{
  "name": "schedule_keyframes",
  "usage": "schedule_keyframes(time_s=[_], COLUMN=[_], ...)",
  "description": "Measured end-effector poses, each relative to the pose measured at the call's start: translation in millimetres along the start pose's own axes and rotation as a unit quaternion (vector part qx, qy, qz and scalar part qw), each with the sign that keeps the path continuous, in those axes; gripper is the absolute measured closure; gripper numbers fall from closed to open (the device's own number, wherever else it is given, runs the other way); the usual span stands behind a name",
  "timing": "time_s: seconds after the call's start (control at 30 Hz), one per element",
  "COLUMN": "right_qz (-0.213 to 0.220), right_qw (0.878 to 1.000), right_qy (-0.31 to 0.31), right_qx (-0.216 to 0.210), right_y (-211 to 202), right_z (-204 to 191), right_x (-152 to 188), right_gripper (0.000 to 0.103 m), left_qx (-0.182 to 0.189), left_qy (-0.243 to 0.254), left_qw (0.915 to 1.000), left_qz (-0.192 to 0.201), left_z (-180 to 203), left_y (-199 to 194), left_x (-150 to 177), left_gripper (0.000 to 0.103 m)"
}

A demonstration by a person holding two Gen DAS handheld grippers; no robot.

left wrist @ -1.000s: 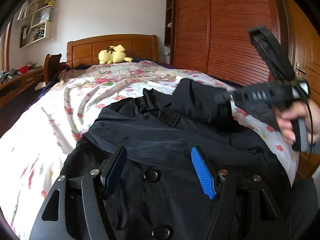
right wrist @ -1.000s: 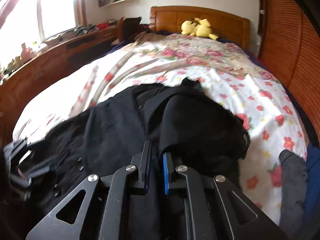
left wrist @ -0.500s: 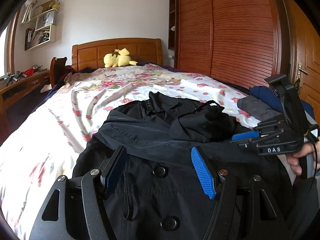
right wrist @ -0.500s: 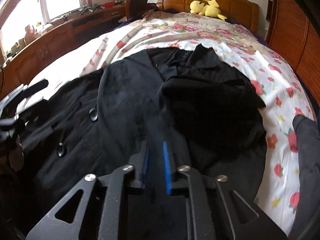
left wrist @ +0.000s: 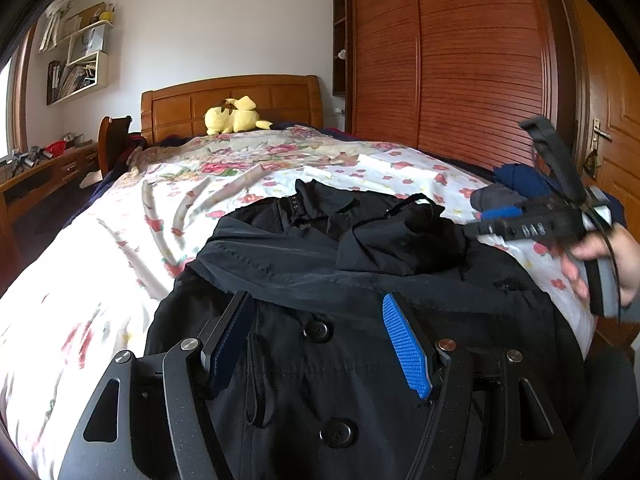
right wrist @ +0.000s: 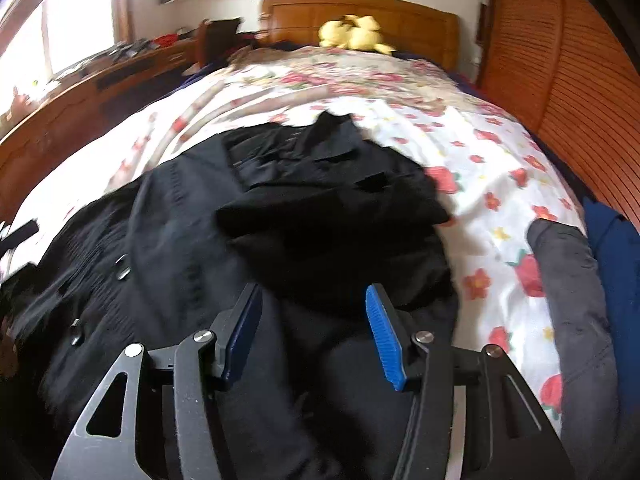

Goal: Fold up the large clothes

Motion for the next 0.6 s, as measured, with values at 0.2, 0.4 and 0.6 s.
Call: schedule_keyframes(time_s=[0.2,0.4,0.6], right_qz=[0.0,-0.024,-0.06], right_qw=[0.999,0.995,0.991], right_qy=[0.047,0.086,0.096], right_qx=[0.027,0.043,0.065], right_y=[25,63,96], right_z=[23,34,49], right_x=[-36,-62,-66], right_gripper=[0.048,0.048,0.08], left_qx=[-0.001,-0.003,-0.005], left_qy=[0.0,-0.001,-0.003], left_qw=[1.0,1.0,1.0], left_qz=[0.003,0.001,0.004], left_z=[-1,-3,-7], left_y=[-3,-3,-6], left_x=[-1,1,3], left_gripper=[0.034,0.034,0.034])
Point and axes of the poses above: each gripper's, at about its wrist camera, not at the fingertips, and y roughly the way its jaws point, z to its right, x to its underside, the point moved 1 cm from there along y, roughly the way its jaws point, and after that the axes turned 2 degrees about y, right-handed, at the moved point
